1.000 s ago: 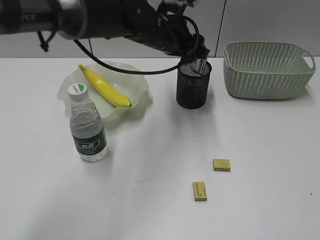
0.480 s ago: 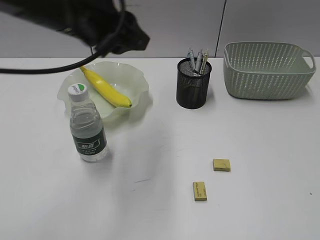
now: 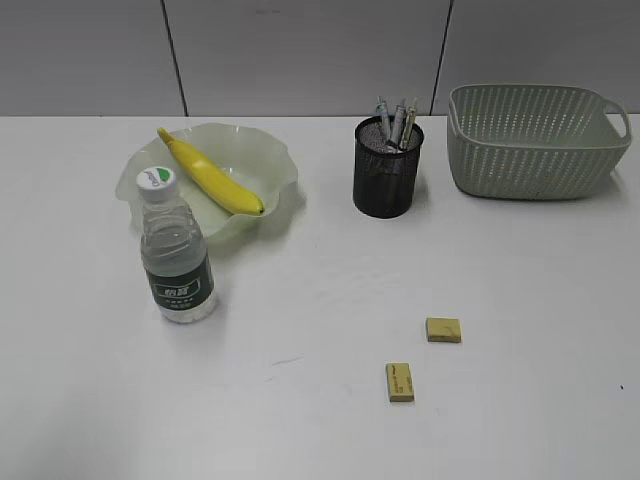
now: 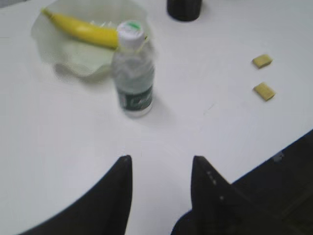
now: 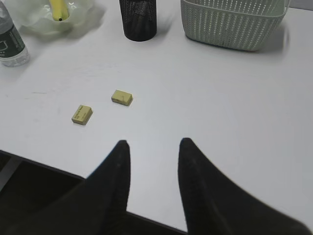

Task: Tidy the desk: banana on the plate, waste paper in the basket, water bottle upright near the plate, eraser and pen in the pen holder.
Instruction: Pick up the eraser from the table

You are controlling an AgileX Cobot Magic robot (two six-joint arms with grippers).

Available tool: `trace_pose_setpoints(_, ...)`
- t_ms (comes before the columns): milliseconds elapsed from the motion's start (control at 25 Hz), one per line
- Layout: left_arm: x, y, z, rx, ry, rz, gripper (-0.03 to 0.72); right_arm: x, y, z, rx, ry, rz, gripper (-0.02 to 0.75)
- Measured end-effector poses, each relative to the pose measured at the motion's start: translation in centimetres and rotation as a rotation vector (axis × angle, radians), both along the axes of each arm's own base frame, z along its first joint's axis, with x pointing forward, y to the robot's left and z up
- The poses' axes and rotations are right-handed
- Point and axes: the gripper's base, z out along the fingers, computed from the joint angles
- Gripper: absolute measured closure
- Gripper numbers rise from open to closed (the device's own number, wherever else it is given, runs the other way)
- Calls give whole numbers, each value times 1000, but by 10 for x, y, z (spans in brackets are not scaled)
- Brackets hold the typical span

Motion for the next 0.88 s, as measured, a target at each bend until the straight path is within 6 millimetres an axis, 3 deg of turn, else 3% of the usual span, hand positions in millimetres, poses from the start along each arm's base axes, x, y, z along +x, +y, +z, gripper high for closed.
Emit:
trace_pose_setpoints(160,-35,31,-4,6,-5,67,388,0,0,0,0,0,0,467)
trace_pose_setpoints(320,-52,45,-18,-38,-41,102,388,0,0,0,1,-1,0,489)
trace_pose_setpoints(880,-56,49,-24,-68,-75,113,399,0,0,3,7,-16,0,496)
